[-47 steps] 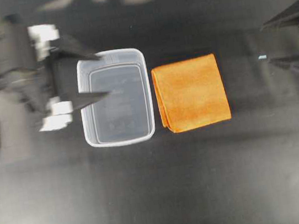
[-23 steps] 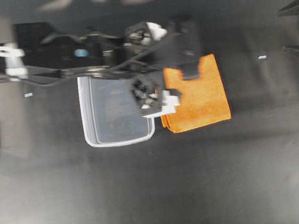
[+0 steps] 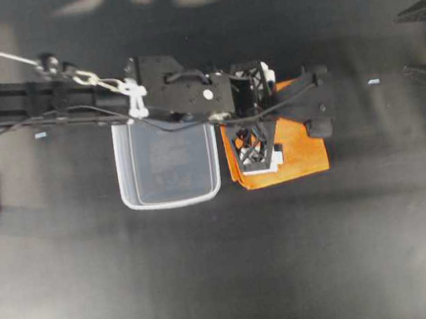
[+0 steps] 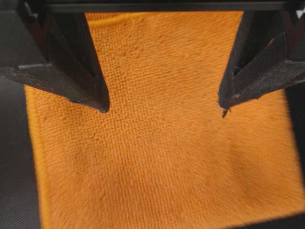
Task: Place the orange towel into the container with the left arm.
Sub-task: 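Lower the open left gripper onto the towel and close on it, then lift the towel with the left gripper and carry it left over the container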
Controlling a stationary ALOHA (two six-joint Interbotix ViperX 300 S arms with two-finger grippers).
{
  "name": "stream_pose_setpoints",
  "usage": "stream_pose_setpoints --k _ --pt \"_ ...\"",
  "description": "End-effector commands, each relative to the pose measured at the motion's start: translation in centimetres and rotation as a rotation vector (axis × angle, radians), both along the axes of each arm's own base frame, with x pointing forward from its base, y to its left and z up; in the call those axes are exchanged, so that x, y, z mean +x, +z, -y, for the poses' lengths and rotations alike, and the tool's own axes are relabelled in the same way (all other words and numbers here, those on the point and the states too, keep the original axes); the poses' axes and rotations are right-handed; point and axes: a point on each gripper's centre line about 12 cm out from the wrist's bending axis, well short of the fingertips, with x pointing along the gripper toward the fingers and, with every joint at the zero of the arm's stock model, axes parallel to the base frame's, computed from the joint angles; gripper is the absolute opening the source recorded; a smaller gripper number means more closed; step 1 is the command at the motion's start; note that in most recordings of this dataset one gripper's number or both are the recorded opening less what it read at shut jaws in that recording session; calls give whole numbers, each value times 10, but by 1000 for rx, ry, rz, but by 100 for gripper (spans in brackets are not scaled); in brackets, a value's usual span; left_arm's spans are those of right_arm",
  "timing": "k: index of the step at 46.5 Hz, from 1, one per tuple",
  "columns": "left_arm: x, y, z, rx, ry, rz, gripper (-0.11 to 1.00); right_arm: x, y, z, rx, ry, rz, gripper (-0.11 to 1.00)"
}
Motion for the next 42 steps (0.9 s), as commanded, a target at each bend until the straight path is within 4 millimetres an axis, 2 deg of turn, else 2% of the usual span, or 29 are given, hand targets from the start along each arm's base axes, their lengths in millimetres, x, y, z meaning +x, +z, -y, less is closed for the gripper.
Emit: stream_pose_setpoints --k 1,8,20,23,31,35,39,42 --pt "3 -7 3 4 -10 -8 89 1 4 1 2 -3 9 76" --pt "1 -25 3 3 -10 -40 89 2 3 0 6 -2 5 76" --pt "1 -25 4 1 -8 -40 85 2 2 0 6 -2 4 76" --pt "2 -24 8 4 -21 -39 73 2 3 0 4 -2 3 76" --pt "3 -19 15 5 -37 -20 26 2 3 0 4 -2 6 76" --pt "3 -17 15 5 -37 -16 7 2 3 0 6 -2 5 76" --pt "2 -11 15 5 -36 -11 6 2 3 1 6 -3 7 76" --pt "3 3 15 6 -36 9 6 1 3 0 5 -2 8 76"
